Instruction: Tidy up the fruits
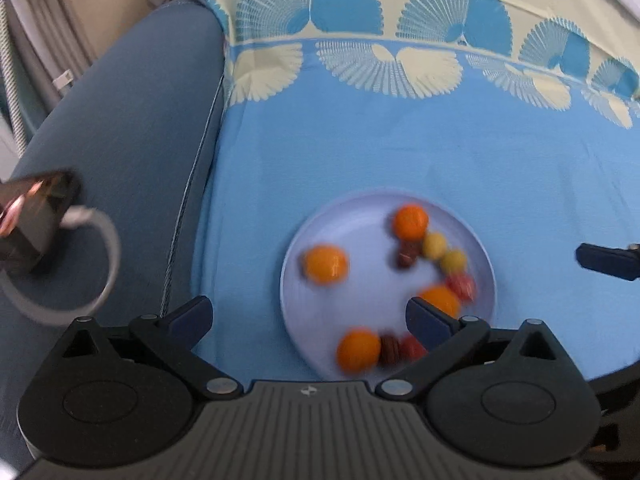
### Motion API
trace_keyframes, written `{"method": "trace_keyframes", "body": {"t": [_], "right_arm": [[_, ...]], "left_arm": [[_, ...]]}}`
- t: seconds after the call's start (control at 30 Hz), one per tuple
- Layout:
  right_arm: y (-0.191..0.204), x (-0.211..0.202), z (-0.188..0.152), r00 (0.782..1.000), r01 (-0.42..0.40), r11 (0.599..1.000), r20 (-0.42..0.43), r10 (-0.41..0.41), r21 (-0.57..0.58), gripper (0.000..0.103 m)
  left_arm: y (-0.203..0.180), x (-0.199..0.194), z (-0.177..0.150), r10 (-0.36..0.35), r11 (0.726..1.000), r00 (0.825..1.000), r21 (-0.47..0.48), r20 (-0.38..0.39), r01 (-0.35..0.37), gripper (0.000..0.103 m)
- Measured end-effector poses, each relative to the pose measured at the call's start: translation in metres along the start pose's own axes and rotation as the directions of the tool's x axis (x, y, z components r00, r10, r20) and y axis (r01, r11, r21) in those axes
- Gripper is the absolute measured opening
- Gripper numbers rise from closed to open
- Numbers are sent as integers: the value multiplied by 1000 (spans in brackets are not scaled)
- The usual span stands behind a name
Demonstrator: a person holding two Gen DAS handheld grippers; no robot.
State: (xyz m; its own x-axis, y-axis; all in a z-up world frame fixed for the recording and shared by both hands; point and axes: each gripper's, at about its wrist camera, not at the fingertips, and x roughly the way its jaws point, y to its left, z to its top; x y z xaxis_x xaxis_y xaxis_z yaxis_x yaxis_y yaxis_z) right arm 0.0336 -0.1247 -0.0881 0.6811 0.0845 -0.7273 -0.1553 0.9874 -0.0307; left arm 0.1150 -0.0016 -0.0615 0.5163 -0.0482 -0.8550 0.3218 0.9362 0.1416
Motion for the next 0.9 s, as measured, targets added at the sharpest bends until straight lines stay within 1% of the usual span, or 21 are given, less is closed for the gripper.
{"method": "trace_keyframes", "body": {"t": [0.07,0.13,0.2,0.3,0.4,0.47,0.67,0.9], "right_arm": [[8,-19,-8,1000,-6,1000,20,6,7,102],[15,-35,-14,999,6,1000,39,-7,14,102],[18,-46,-19,999,16,999,40,-17,38,102],[20,-59,-24,999,16,998,49,-20,69,102],[24,-73,-32,997,50,996,60,-54,71,102],[22,-81,-38,996,56,995,65,-62,82,102],[21,-98,-48,991,88,991,87,-97,105,102],[26,-106,-50,989,93,991,104,-103,92,102]], "left_arm": [[0,-17,-10,-11,1000,1000,-6,8,11,103],[0,-35,-19,-9,1000,999,-16,41,10,103],[-3,-46,-29,7,1000,998,-12,67,-6,103],[-8,-55,-40,32,1000,997,-2,68,-31,103],[-10,-64,-49,20,1000,998,-16,61,-20,103],[-13,-73,-56,19,1000,997,-16,71,-18,103],[-23,-91,-69,24,1000,994,9,102,-25,103],[-26,-98,-74,27,1000,994,5,109,-27,103]]}}
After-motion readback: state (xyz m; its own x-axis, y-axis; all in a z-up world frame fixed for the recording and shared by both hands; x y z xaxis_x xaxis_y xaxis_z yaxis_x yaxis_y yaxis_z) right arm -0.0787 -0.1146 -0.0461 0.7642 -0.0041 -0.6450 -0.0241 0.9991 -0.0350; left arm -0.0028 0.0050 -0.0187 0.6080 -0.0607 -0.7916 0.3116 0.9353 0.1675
